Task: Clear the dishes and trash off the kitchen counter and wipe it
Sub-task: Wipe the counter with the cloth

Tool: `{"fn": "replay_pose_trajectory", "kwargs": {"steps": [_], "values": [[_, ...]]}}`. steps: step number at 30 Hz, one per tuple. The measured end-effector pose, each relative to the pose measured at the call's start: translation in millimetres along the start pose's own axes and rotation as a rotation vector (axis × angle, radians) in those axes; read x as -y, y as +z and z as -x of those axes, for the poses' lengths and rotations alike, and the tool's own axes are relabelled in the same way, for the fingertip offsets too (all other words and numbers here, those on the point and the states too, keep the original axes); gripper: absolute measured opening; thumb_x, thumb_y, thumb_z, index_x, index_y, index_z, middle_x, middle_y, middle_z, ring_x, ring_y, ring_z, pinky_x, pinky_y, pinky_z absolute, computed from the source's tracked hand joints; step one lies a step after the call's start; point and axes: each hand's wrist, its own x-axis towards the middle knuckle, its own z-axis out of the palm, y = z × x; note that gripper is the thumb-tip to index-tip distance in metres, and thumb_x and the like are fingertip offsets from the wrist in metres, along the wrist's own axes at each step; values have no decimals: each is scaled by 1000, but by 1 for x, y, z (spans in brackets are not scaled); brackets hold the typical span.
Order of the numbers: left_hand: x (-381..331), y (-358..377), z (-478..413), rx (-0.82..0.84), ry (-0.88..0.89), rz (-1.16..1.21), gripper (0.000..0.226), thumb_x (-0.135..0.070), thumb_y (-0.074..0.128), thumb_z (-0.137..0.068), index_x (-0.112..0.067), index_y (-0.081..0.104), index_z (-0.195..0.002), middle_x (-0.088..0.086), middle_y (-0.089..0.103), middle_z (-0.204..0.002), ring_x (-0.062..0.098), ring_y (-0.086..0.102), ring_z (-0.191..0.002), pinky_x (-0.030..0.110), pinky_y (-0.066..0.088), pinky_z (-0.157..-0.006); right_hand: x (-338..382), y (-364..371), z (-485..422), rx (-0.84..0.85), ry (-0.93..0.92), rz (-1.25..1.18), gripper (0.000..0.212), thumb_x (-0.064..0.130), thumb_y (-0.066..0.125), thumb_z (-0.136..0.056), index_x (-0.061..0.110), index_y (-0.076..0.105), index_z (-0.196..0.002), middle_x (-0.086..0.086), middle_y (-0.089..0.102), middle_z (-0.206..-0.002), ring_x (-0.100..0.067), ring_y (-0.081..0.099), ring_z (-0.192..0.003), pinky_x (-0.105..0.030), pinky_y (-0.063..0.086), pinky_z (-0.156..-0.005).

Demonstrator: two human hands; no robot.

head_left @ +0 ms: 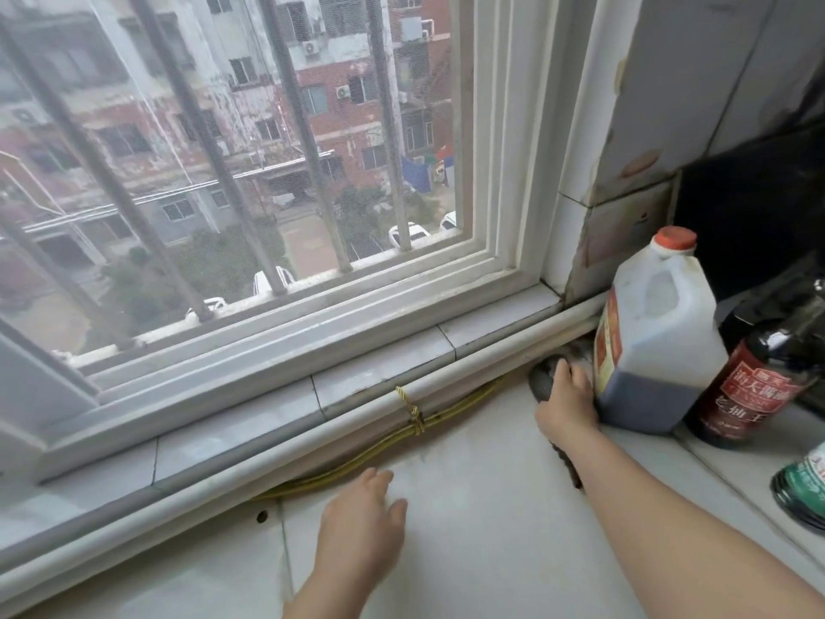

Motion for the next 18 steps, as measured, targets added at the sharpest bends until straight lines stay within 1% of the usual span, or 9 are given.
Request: {"fn": "replay_pose_trajectory", "kwargs": {"steps": [3, 6, 8, 9, 11, 13, 15, 16, 18], "values": [[4, 5, -2, 35, -8, -13, 51, -37, 38, -98, -25, 33, -147, -5, 27, -157, 13, 28, -143, 29, 23, -116, 6, 12, 12, 14, -123, 123, 73, 6, 45, -88, 13, 11, -152, -4, 5, -160, -23, 9, -146, -32, 14, -118], [9, 10, 1, 77, -30, 2, 46, -38, 37, -99, -25, 39, -142, -7, 36, -150, 12, 36, -138, 26, 29, -110, 5, 30, 53, 43, -308, 129, 73, 3, 42, -85, 20, 15, -152, 2, 10, -159, -19, 12, -145, -28, 14, -116], [8, 11, 3, 68, -17, 28, 44, -40, 37, -99, -26, 41, -141, -9, 39, -147, 11, 38, -135, 25, 31, -107, -5, 36, 80, 77, -455, 90, 72, 4, 39, -82, 23, 23, -150, 6, 19, -156, -16, 19, -142, -23, 15, -113], [8, 11, 4, 66, -12, 39, 44, -40, 37, -99, -26, 41, -140, -10, 39, -147, 11, 39, -135, 25, 31, -106, -12, 35, 89, 81, -500, 27, 72, 5, 36, -78, 23, 31, -147, 7, 27, -152, -15, 26, -139, -20, 18, -110], [10, 11, 5, 66, -16, 57, 44, -40, 38, -99, -27, 41, -140, -9, 39, -147, 10, 38, -136, 24, 30, -106, -33, 24, 97, -21, -453, -113, 72, 2, 36, -68, 18, 49, -137, 4, 46, -141, -20, 44, -128, -20, 28, -104], [13, 12, 8, 59, -28, 75, 45, -41, 39, -98, -28, 41, -141, -10, 37, -149, 10, 37, -137, 25, 29, -108, -63, 9, 92, -247, -311, -190, 68, -13, 46, -64, 11, 60, -126, -4, 57, -131, -29, 55, -116, -30, 40, -98], [14, 16, 13, 40, -43, 96, 45, -41, 41, -97, -30, 42, -140, -11, 37, -150, 10, 37, -137, 25, 29, -110, -90, -6, 86, -373, -133, -158, 70, -22, 54, -60, 6, 62, -123, -12, 58, -129, -38, 55, -111, -43, 45, -93], [14, 18, 16, 32, -49, 108, 44, -40, 41, -97, -30, 43, -140, -11, 38, -150, 9, 38, -137, 25, 29, -110, -98, -12, 84, -386, -63, -134, 69, -21, 56, -60, 5, 61, -125, -15, 57, -131, -40, 53, -113, -46, 45, -94], [13, 22, 22, 19, -42, 133, 42, -37, 43, -97, -29, 44, -138, -11, 39, -149, 9, 38, -136, 24, 29, -110, -98, -17, 85, -343, 25, -54, 68, -14, 57, -66, 7, 56, -131, -15, 50, -138, -40, 47, -119, -46, 40, -100]]}}
